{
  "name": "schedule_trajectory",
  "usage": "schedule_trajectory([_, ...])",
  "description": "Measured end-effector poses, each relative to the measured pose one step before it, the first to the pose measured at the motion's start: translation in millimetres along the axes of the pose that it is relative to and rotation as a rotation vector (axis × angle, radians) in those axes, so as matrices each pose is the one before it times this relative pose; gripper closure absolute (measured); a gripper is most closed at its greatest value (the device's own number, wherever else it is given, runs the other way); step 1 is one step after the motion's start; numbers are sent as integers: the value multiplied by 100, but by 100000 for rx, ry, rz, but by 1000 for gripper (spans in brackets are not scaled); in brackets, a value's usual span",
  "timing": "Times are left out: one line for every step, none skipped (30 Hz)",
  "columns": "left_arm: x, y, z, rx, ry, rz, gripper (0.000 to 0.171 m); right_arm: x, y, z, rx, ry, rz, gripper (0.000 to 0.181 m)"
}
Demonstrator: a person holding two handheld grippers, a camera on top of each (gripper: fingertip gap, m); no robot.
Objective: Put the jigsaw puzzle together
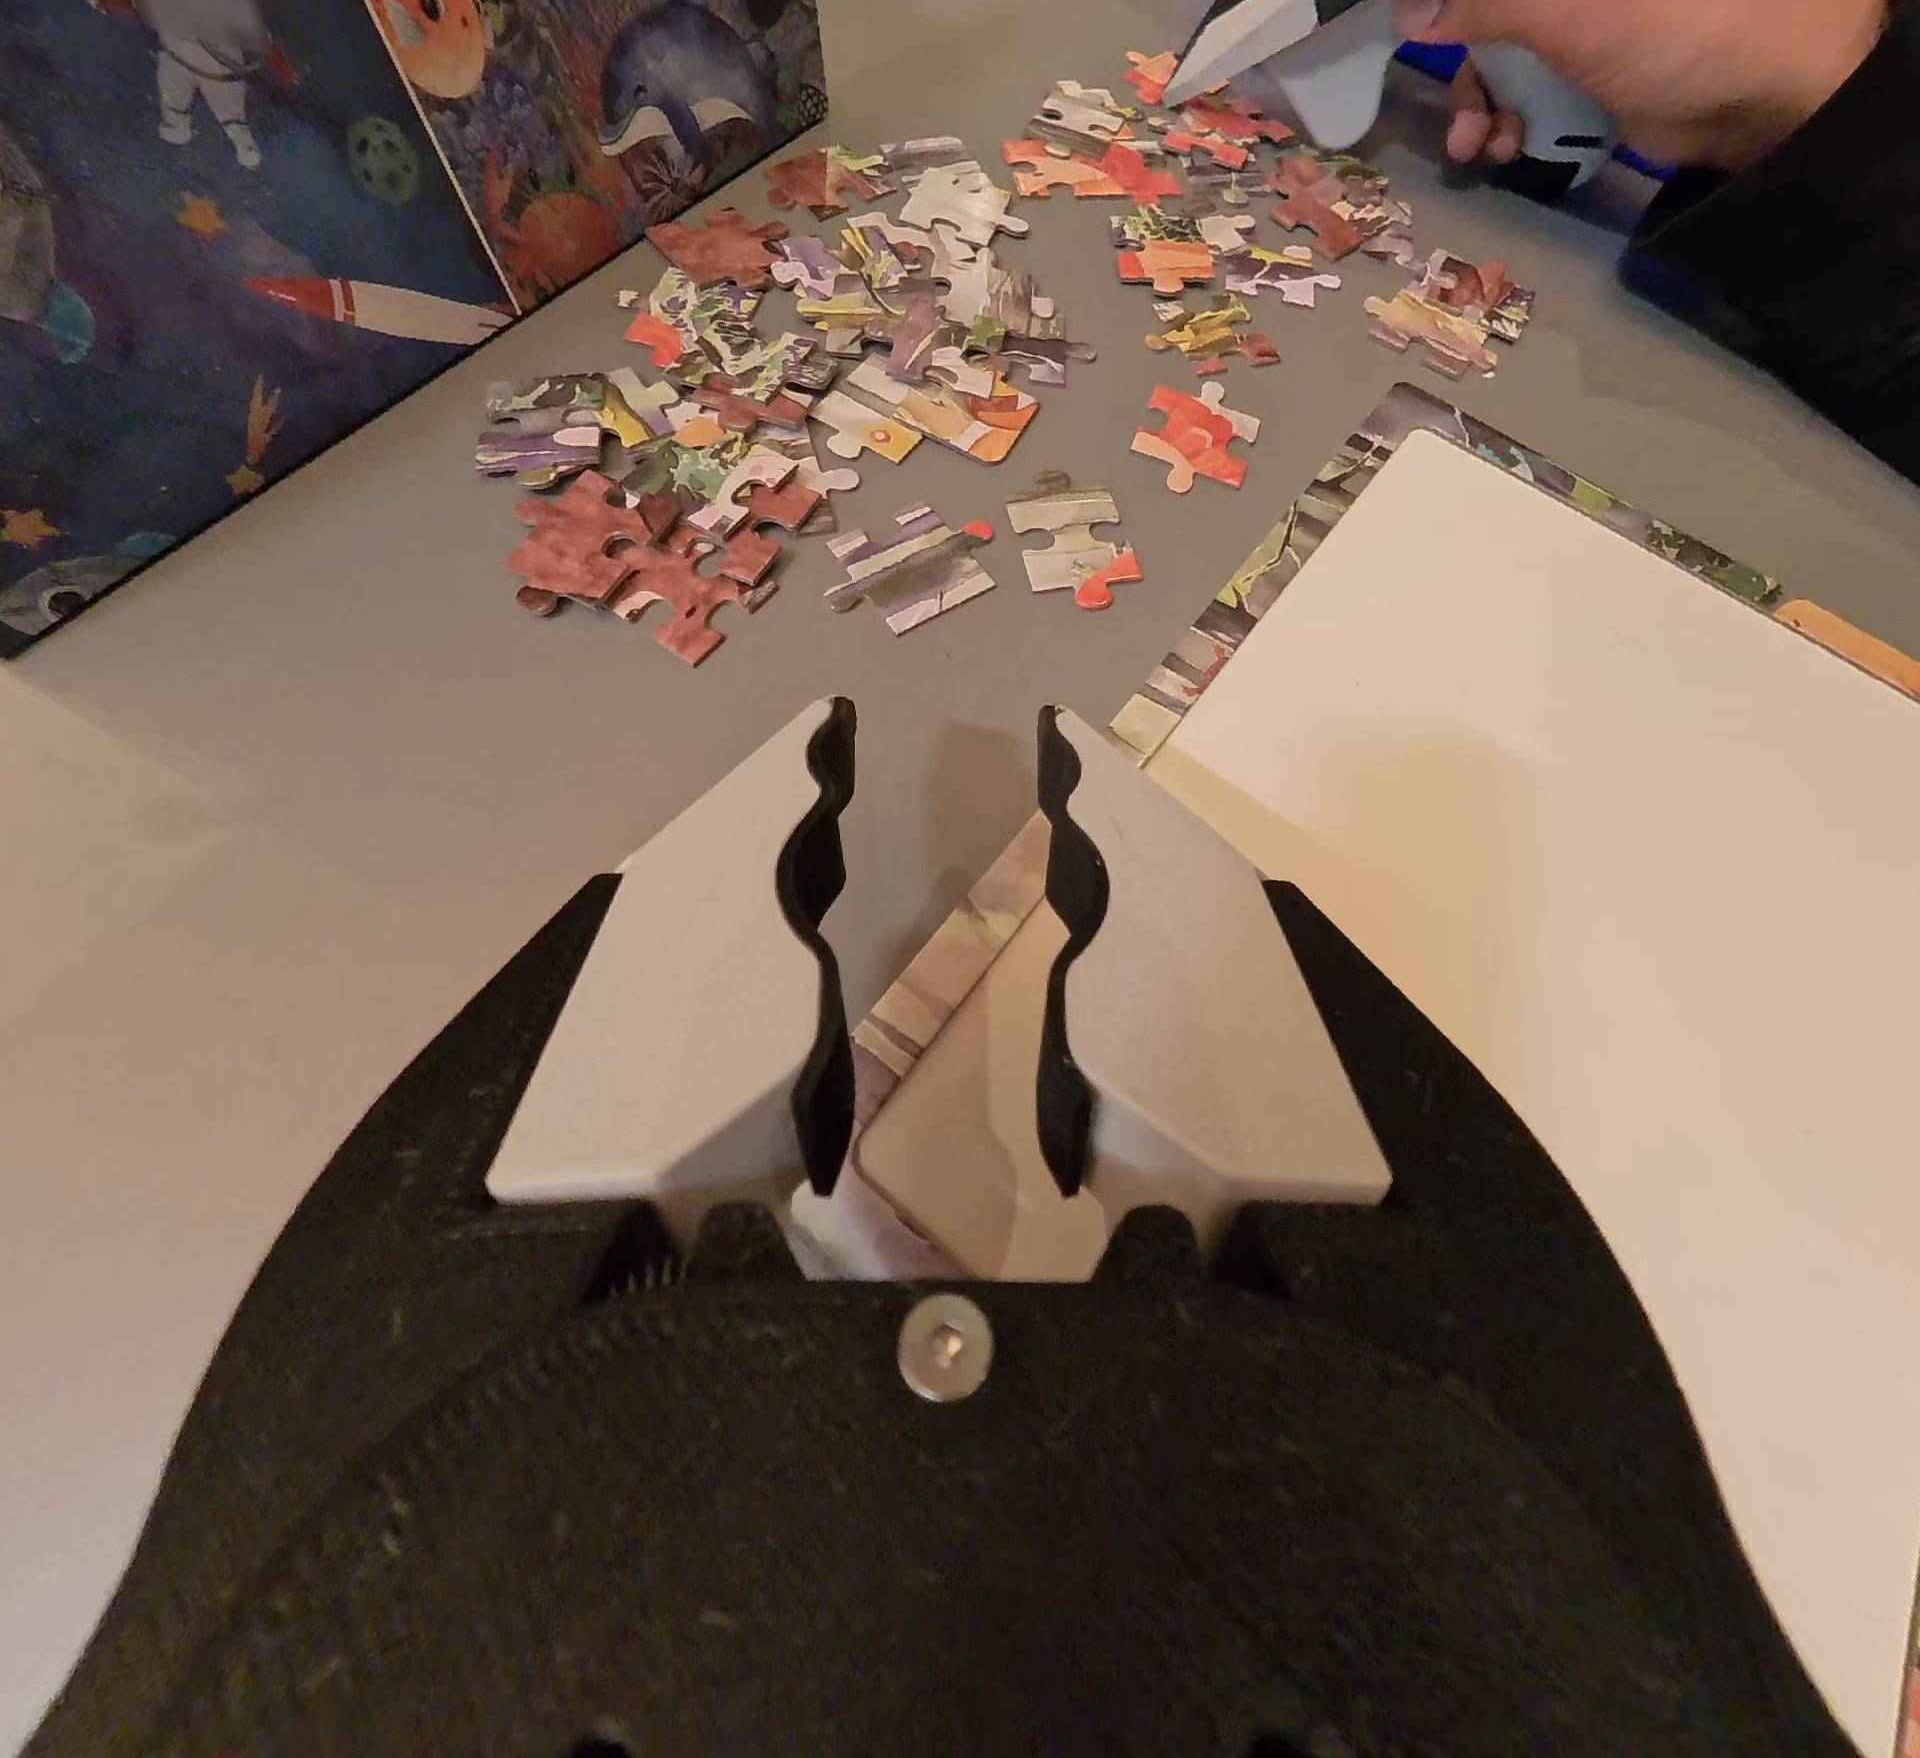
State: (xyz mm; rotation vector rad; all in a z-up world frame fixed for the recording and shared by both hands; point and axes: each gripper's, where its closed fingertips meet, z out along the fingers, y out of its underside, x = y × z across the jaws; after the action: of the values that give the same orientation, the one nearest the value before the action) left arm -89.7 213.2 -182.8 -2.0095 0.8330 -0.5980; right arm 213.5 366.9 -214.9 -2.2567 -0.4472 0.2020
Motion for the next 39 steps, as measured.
schedule_trajectory([-2, -8, 2, 50, 32, -101, 138, -3, 4, -6, -165, 98, 30, 146])
schedule_trajectory([0, -10, -8, 41, -36, 41, 138, -12, -6, 6, -340, 95, 239, 146])
schedule_trajectory([1, 8, -2, -50, -44, 104, 138, -10, 7, -7, -354, 117, -310, 147])
schedule_trajectory([9, 11, 16, -58, -65, 121, 137, -5, -3, -2, -113, 16, -101, 147])
schedule_trajectory([13, -5, -7, 12, -75, 188, 137, -1, -4, 8, 137, -174, 69, 147])
schedule_trajectory([5, 3, 2, -10, -82, 166, 138, -1, -5, 1, 223, -328, -34, 147])
schedule_trajectory([15, 7, 0, -41, -37, 111, 138, -5, -3, -10, 150, -400, 194, 147])
schedule_trajectory([3, -1, 2, 9, -31, 99, 138, -1, -8, -12, 57, -386, 410, 147])
schedule_trajectory([12, 1, -2, 29, -26, 91, 138, -5, -5, -14, 34, -258, 718, 147])
schedule_trajectory([2, -10, -7, 43, -13, 70, 138, -10, 6, -43, -138, -188, 1055, 147])
schedule_trajectory([8, 3, -8, 34, -15, 66, 138, -31, 20, -57, -320, -234, 670, 147])
schedule_trajectory([2, 0, 5, -22, -7, 53, 138, -42, -15, -80, -84, -124, 110, 147])
schedule_trajectory([4, -2, 6, -12, -4, 32, 138, -32, -121, -108, 590, 94, -215, 147])
schedule_trajectory([8, 2, -4, 17, 23, 39, 138, -67, -201, -152, 923, 20, -372, 147])
schedule_trajectory([6, -9, 0, -19, 5, 28, 138, -108, -269, -199, 1274, -68, -395, 147])
schedule_trajectory([4, 3, -5, 5, -12, 29, 138, -171, -395, -272, 1941, -308, -441, 147])
schedule_trajectory([2, -2, 1, 12, 11, -10, 138, -295, -493, -327, 2351, -689, -526, 147])
schedule_trajectory([0, -3, 5, -8, 26, -59, 138, -426, -539, -381, 2414, -1092, -516, 147])
schedule_trajectory([-13, -5, -1, 27, 48, -118, 138, -643, -570, -417, 2429, -1895, -367, 147])
schedule_trajectory([-5, -7, -5, 61, 94, -231, 138, -973, -665, -450, 2733, -3113, -55, 147])
schedule_trajectory([-24, -9, -8, 66, 116, -322, 138, -1328, -767, -473, 3066, -4446, 354, 147])
schedule_trajectory([-23, -14, -2, 72, 136, -400, 138, -1735, -844, -442, 3092, -5824, 702, 147])
schedule_trajectory([-31, -2, -6, 64, 176, -512, 138, -2136, -863, -344, 2944, -6994, 720, 147])
schedule_trajectory([-47, -18, -14, 133, 170, -582, 138, -2466, -798, -193, 2596, -7615, 289, 147])
schedule_trajectory([-43, -36, -29, 269, 191, -672, 138, -2671, -596, 60, 1748, -7536, -673, 147])
schedule_trajectory([-64, -47, -42, 404, 220, -790, 138, -2761, -313, 338, 647, -7004, -1786, 147])
schedule_trajectory([-76, -72, -62, 633, 114, -893, 138, -2828, -58, 621, -252, -6814, -2467, 147])
schedule_trajectory([-125, -114, -102, 972, -80, -1102, 138, -2835, 174, 871, -1130, -6819, -2672, 147])
schedule_trajectory([-133, -190, -141, 1493, 88, -1268, 138, -2761, 406, 1054, -2040, -6694, -2674, 147])
schedule_trajectory([-182, -310, -212, 2408, 147, -1420, 139, -2596, 566, 1176, -2707, -6431, -2422, 147])
schedule_trajectory([-330, -394, -299, 3047, -593, -1778, 140, -2308, 661, 1209, -3015, -5731, -2012, 147])
schedule_trajectory([-374, -377, -332, 2599, -495, -2077, 141, -2017, 737, 1209, -3233, -4955, -1615, 147])
schedule_trajectory([-365, -370, -349, 1930, -79, -2592, 141, -1774, 744, 1157, -3067, -4517, -1095, 147])
schedule_trajectory([-345, -397, -353, 2017, 148, -2816, 141, -1604, 699, 1107, -2896, -4341, -583, 147])
schedule_trajectory([-329, -424, -350, 2275, 129, -2717, 141, -1405, 715, 1065, -3035, -3953, -248, 147])
schedule_trajectory([-304, -395, -320, 2216, 136, -2367, 141, -1138, 744, 1027, -3396, -3033, -114, 147])
schedule_trajectory([-265, -299, -244, 1694, -16, -1891, 140, -919, 743, 955, -3434, -2100, -575, 147])
schedule_trajectory([-245, -155, -162, 888, -388, -970, 140, -646, 714, 862, -3460, -853, -1406, 148])
schedule_trajectory([-193, -54, -62, 290, -712, 87, 140, -338, 642, 724, -3254, 749, -2080, 148])
